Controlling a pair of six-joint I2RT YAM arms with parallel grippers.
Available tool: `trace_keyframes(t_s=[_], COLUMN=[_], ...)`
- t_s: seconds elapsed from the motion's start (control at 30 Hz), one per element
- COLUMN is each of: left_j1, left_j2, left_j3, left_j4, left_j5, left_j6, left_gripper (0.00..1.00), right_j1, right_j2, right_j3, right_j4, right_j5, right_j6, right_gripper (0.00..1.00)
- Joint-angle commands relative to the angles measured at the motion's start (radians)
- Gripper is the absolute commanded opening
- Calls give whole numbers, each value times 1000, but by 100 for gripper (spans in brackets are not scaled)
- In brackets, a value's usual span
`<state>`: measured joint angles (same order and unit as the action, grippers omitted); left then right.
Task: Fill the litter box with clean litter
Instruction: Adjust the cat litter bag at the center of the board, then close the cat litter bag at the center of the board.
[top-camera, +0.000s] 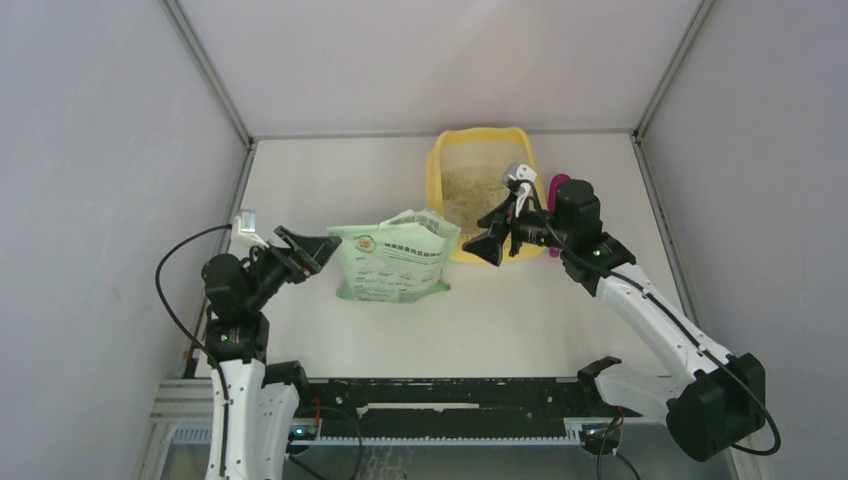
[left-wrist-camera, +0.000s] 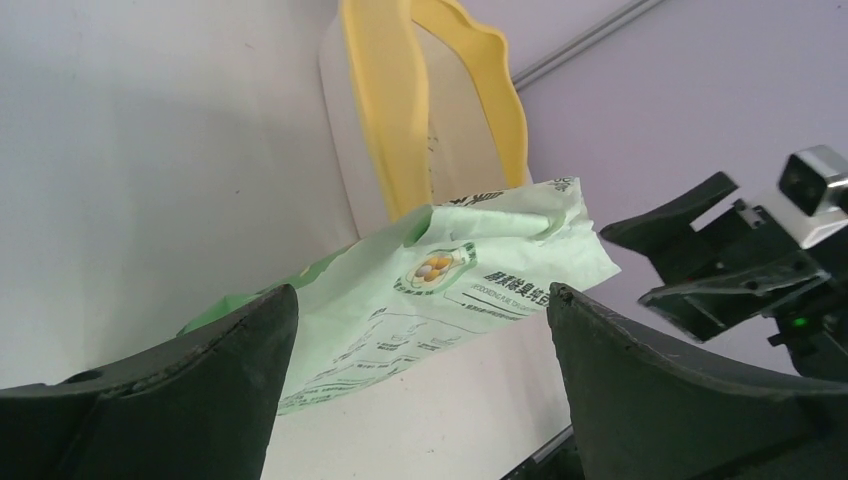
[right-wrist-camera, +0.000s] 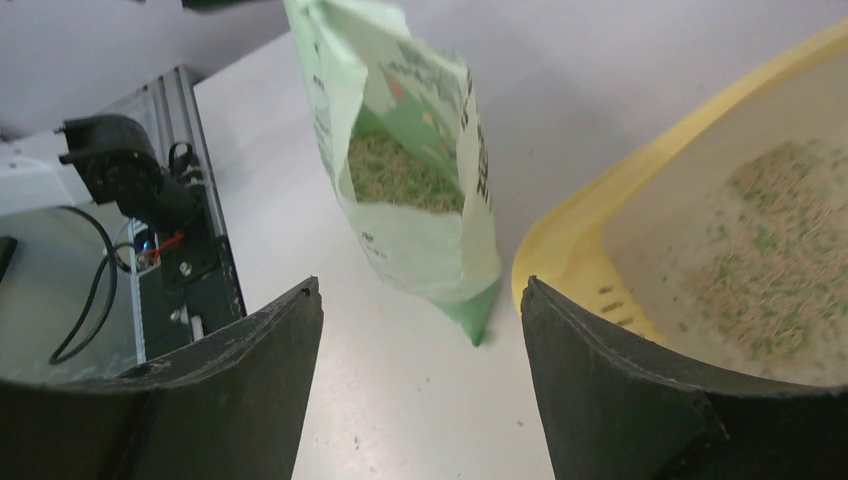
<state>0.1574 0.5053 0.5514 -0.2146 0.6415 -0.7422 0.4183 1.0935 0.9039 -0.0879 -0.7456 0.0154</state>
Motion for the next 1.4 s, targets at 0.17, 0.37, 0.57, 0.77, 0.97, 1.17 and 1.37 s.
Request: trace_keyframes(t_s=[0.17,0.37,0.57,0.77,0.97,1.17,1.37], left_j1=[-2,-1,-3,-4,-6,-6,-6], left_j2=[24,14,5,-20,-22,-31,-53], left_j3=[15,-49,-47,-69,-99,-107,-113], left_j4=[80,207,210,275,328,336,339], left_j5=[56,47,10,-2,-11,-27,-53], left_j6=[59,32,18,-20,-59,-57,-55], left_gripper=[99,99,99,99,99,99,99], right_j1=[-8,-14,8,51,51,45,34], right_j2=[41,125,219,288,351,402,372], right_j3=[-26,-23,-25,-25,-25,-25,-91], right_j4=[60,61,158,295,418,486,597], right_j5=[-70,-48,-64,-98,-215,-284,-300], right_j6=[-117,-146,-113,-98,-67,-31,25], right_gripper=[79,79,77,70,70,46,31])
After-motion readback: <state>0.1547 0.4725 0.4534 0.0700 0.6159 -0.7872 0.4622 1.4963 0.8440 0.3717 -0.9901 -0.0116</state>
